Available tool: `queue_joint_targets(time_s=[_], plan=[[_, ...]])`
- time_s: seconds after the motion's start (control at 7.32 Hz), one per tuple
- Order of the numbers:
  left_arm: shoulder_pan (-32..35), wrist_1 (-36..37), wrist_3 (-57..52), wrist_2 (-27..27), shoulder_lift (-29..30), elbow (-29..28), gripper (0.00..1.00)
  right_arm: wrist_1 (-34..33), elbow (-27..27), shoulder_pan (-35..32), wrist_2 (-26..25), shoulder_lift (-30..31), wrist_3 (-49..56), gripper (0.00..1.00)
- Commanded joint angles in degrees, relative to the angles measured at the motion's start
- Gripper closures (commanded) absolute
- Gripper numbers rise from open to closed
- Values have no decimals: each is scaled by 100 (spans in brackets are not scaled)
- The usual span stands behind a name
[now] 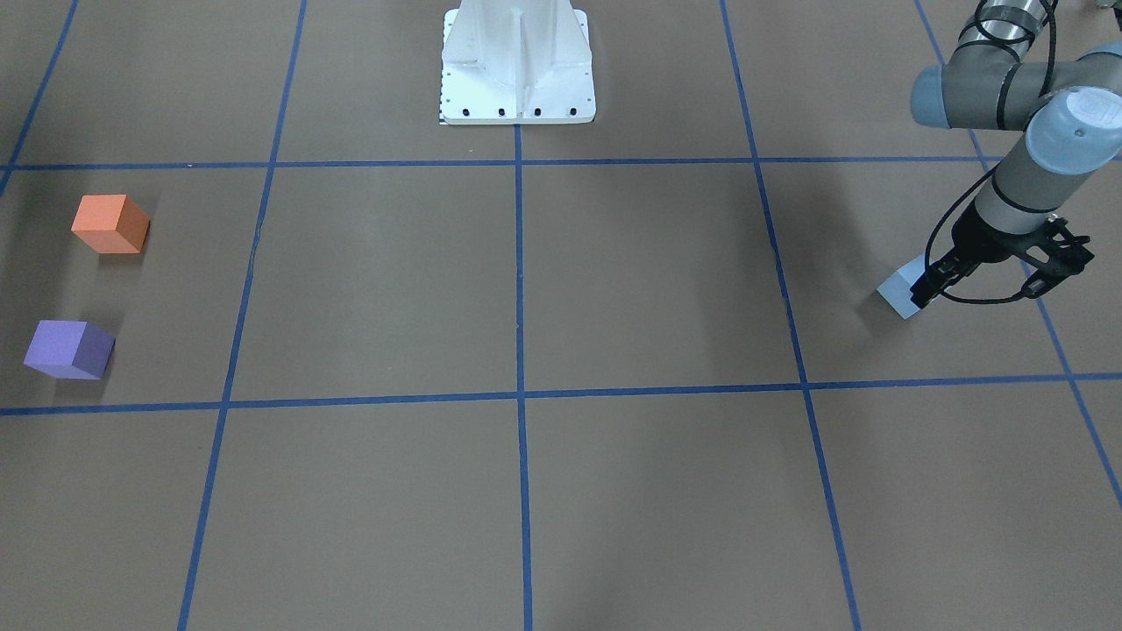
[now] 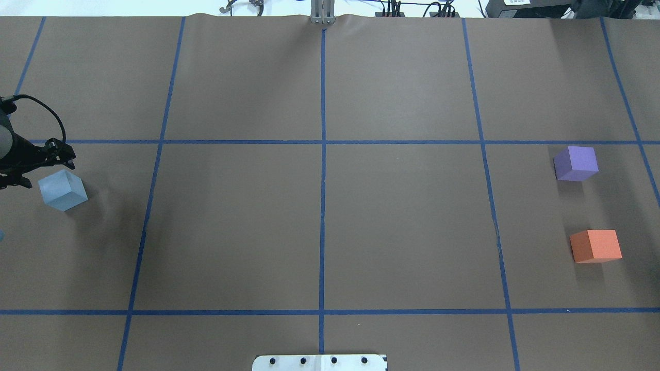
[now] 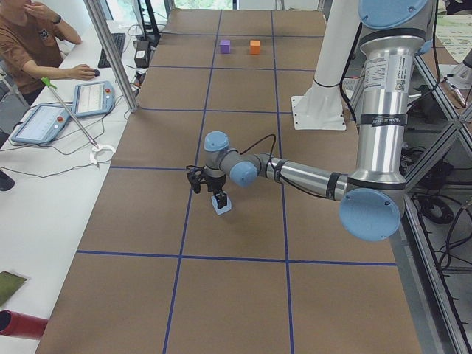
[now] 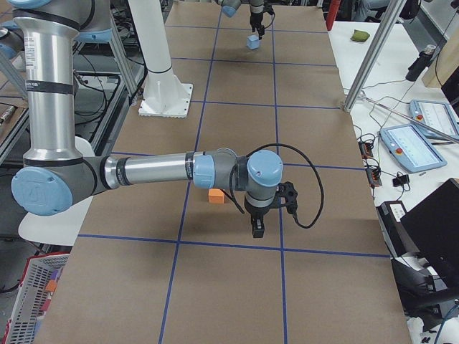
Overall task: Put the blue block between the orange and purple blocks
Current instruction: 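Lower the left gripper onto the light blue cube and grasp it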
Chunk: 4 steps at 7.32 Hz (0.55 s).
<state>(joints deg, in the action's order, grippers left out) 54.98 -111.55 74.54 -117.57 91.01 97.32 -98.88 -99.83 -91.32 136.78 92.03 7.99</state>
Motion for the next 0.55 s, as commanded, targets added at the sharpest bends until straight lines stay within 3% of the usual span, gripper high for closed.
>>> queue_joint_targets(time_s=[0.0,0.41], plan=[[-66,-86,52,-2,-5,-38,0,0,-10,0,-20,-1,1,0],[-180,-103,69,-11,-75,-29,0,0,-11,0,-29,43,1,0]])
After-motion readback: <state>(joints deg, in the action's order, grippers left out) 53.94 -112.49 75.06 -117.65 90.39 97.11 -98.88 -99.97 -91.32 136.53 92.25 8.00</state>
